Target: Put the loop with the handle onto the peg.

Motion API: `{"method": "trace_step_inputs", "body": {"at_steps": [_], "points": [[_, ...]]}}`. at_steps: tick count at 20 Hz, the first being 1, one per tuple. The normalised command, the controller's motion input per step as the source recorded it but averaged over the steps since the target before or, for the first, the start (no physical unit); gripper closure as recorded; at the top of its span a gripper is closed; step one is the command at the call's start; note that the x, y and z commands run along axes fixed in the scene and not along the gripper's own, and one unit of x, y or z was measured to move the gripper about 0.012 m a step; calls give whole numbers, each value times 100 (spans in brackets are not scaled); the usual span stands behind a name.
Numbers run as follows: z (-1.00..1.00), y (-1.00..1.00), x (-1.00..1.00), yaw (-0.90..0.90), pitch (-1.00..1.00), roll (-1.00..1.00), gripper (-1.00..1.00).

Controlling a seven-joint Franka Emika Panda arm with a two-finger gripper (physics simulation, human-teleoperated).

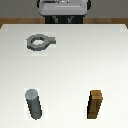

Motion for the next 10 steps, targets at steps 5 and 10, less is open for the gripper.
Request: {"method": "trace_step_inputs", "body": {"at_steps": [5, 10], "points": [[0, 0, 0, 0, 0, 0, -100], [0, 0, 0, -3, 0, 0, -100]]}}
